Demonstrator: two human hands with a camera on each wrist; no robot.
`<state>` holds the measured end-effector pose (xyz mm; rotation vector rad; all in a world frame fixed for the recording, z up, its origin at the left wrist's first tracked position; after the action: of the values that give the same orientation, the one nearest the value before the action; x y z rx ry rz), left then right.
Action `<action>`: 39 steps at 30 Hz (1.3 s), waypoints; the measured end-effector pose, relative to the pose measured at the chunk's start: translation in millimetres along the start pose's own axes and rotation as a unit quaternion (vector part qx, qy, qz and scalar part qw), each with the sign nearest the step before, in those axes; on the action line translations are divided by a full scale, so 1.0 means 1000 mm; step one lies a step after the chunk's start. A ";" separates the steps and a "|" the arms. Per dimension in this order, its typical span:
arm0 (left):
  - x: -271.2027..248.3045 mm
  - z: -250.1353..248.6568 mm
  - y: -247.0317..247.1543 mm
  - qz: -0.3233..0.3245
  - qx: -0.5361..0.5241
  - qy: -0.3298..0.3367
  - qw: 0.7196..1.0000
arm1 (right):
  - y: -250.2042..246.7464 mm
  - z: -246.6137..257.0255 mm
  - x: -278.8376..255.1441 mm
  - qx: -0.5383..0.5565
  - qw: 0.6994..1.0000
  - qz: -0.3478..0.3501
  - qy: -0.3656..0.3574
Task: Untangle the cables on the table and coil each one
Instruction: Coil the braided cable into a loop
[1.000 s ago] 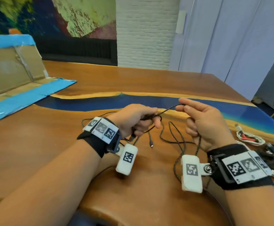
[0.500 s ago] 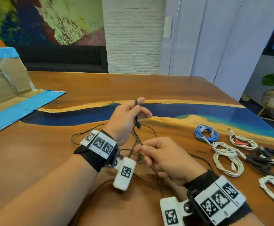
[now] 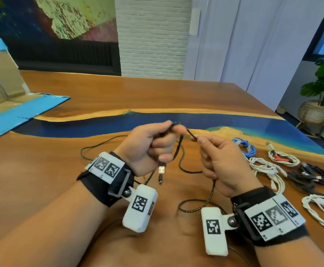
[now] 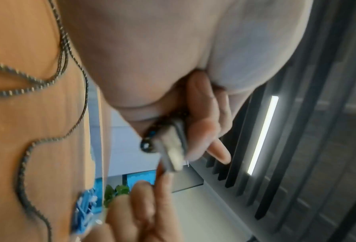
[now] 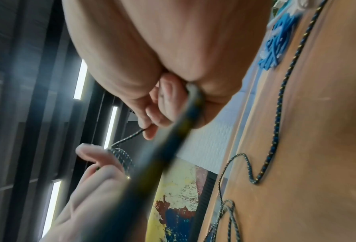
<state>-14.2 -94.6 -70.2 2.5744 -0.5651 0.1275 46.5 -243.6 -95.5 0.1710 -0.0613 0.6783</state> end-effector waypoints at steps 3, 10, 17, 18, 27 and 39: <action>0.005 -0.016 -0.005 -0.056 -0.102 0.124 0.985 | 0.014 -0.018 -0.006 -0.047 0.994 0.055 0.076; 0.002 -0.011 -0.020 -0.198 0.184 0.062 0.961 | 0.049 -0.012 -0.014 -0.093 0.986 0.133 0.046; 0.003 0.012 -0.003 -0.086 0.375 -0.127 0.914 | 0.011 0.009 -0.008 0.128 0.992 0.021 -0.011; 0.003 0.012 -0.003 -0.083 0.352 -0.130 0.923 | 0.007 0.009 -0.007 0.161 0.987 0.013 -0.009; 0.001 0.009 0.000 -0.067 0.225 -0.080 0.969 | -0.012 0.014 -0.008 0.174 0.984 -0.022 -0.012; -0.003 -0.030 -0.018 -0.175 0.008 0.200 0.964 | 0.032 -0.010 -0.014 -0.234 0.959 0.152 0.055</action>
<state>-8.9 -64.5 -52.3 2.5184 0.0403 0.5147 15.0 -226.1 -102.0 -0.3395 -0.1425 0.9586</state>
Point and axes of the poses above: each hand's wrist, its own x-axis towards the middle knuckle, its own y-axis out of the palm, z = x × y, the point moved 6 cm from there along x, towards the middle knuckle, and after that the axes turned 11 degrees about z, right-handed, at the moved point
